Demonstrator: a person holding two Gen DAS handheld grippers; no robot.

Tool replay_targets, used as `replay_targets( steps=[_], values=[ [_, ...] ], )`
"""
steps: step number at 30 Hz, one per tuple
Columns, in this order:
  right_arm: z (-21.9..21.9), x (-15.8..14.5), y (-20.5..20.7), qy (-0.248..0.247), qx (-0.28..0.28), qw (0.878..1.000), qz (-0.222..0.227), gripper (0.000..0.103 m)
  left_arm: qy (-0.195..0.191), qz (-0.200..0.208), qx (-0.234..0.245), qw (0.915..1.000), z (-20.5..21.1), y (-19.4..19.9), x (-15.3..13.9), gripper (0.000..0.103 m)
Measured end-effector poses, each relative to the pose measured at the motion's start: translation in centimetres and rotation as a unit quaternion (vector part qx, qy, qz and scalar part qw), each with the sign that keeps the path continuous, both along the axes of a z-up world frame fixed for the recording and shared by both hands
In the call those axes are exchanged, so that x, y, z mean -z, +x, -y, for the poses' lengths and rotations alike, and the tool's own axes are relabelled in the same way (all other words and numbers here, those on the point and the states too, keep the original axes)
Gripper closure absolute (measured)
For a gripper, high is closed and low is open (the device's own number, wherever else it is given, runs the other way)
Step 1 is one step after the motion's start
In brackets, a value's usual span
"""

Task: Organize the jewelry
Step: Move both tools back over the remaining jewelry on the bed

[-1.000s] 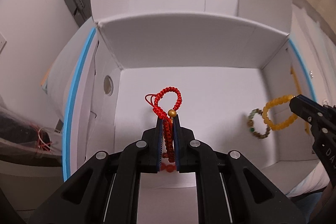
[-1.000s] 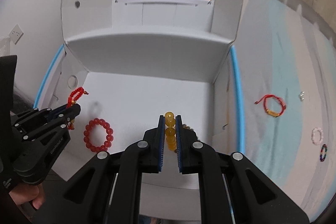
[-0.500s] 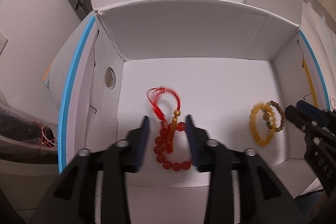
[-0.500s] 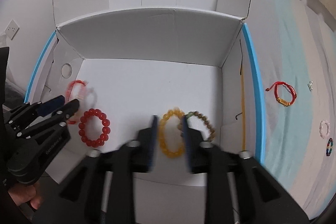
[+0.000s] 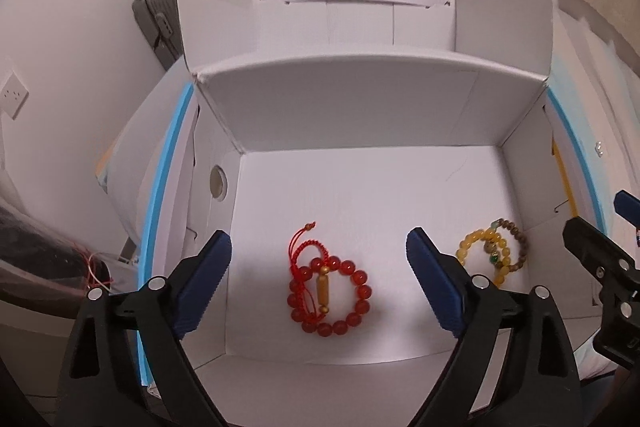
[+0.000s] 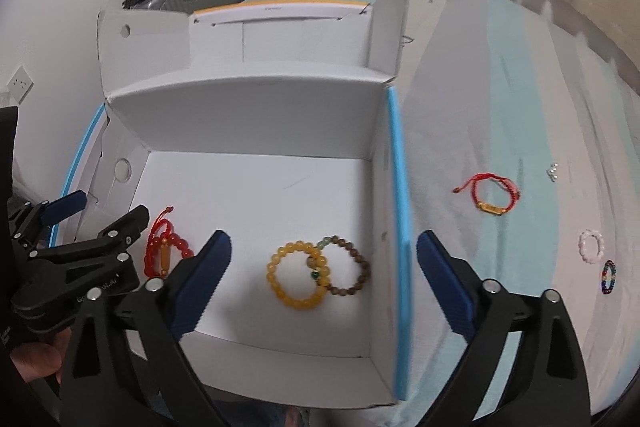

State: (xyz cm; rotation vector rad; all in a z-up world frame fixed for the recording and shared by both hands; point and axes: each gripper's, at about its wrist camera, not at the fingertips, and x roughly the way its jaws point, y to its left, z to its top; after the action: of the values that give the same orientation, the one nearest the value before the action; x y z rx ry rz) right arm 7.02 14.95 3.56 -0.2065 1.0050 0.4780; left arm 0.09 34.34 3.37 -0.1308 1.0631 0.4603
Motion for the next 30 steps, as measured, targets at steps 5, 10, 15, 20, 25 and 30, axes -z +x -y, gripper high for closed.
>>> replay_targets(
  steps=[5, 10, 15, 20, 25, 30],
  values=[
    [1.8, -0.6, -0.1, 0.003, 0.001, 1.0, 0.007, 0.008, 0.012, 0.012, 0.001, 0.9999, 0.9, 0.4, -0.7, 0.006],
    [3.4, -1.4, -0.3, -0.002, -0.001, 1.0, 0.022, 0.008, 0.016, 0.031, -0.009, 0.9993, 1.7, 0.8, -1.8, 0.006],
    [5.6, -1.9, 0.0, -0.002, 0.008, 1.0, 0.028, 0.008, 0.005, 0.054, 0.008, 0.9985, 3.6, 1.6, -3.1, 0.006],
    [8.5, -2.4, 0.6, 0.0, 0.027, 0.999, 0.035, 0.008, 0.018, 0.055, 0.038, 0.9976, 6.7, 3.1, -3.7, 0.006],
    [11.6, -2.8, 1.2, 0.002, 0.046, 0.998, 0.042, 0.008, 0.022, 0.059, 0.062, 0.9961, 9.4, 4.4, -4.1, 0.006],
    [15.2, -3.3, 2.2, 0.004, 0.069, 0.996, 0.048, 0.008, 0.02, 0.071, 0.087, 0.9935, 12.5, 5.7, -4.9, 0.006]
  ],
)
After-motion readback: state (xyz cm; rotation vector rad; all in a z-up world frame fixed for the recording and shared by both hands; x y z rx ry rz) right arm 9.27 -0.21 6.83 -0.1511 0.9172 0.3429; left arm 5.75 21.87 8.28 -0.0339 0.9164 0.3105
